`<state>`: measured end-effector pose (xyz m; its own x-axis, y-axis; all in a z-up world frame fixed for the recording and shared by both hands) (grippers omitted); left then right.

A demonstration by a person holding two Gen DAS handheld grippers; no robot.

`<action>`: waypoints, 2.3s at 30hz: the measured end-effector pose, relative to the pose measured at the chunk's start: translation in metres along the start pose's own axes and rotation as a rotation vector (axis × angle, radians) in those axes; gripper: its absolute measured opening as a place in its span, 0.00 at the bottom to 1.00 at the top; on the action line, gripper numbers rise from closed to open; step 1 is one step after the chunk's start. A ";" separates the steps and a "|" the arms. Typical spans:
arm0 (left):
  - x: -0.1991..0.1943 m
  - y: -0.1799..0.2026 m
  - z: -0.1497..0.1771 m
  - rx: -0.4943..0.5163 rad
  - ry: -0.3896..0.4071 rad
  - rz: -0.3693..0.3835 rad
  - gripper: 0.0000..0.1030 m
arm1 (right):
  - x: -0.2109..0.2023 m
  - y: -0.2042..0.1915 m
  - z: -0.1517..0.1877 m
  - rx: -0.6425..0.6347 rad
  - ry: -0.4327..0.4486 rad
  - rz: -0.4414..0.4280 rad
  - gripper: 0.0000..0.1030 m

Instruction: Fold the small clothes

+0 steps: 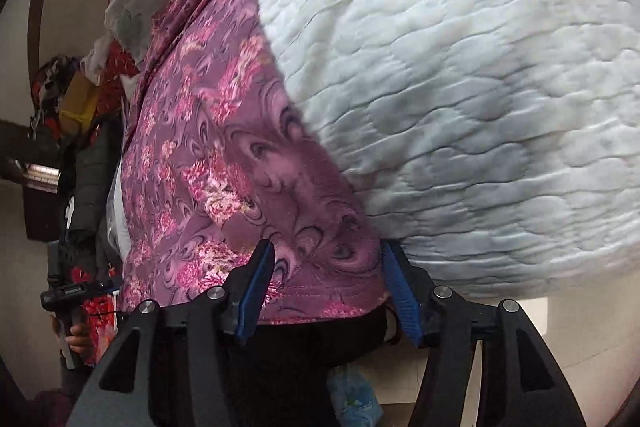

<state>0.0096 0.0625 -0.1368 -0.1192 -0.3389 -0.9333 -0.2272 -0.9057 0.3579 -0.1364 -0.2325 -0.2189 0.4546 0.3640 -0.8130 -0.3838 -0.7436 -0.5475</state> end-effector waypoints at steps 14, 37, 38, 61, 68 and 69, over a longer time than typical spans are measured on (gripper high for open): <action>-0.007 0.024 0.003 0.021 0.028 0.002 0.05 | -0.005 -0.020 0.016 -0.077 0.006 -0.168 0.11; -0.111 0.001 -0.127 -0.157 0.391 0.377 0.05 | -0.097 -0.146 -0.126 -0.072 0.332 -0.416 0.10; -0.113 -0.002 -0.136 -0.162 0.400 0.379 0.05 | -0.094 -0.149 -0.137 -0.060 0.341 -0.414 0.10; -0.031 -0.050 -0.207 -0.073 0.229 0.126 0.32 | 0.007 -0.123 -0.255 0.111 0.261 -0.208 0.10; -0.014 -0.040 -0.176 -0.112 0.198 0.212 0.48 | 0.001 -0.098 -0.240 0.203 0.268 -0.191 0.17; -0.013 -0.038 -0.175 -0.104 0.201 0.210 0.50 | -0.008 -0.096 -0.238 0.214 0.296 -0.211 0.25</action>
<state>0.1888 0.0565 -0.1440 0.0431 -0.5555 -0.8304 -0.1166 -0.8283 0.5480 0.0887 -0.2975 -0.1129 0.7404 0.2962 -0.6034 -0.4014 -0.5252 -0.7504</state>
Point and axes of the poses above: each gripper's, at about its wrist camera, not at the fingertips, and x roughly the way its jaws point, y to its right, z to its underside, the point moved 7 cm from there along x, roughly the way its jaws point, and after that the axes turned 5 degrees about z, right-handed, at the moved point
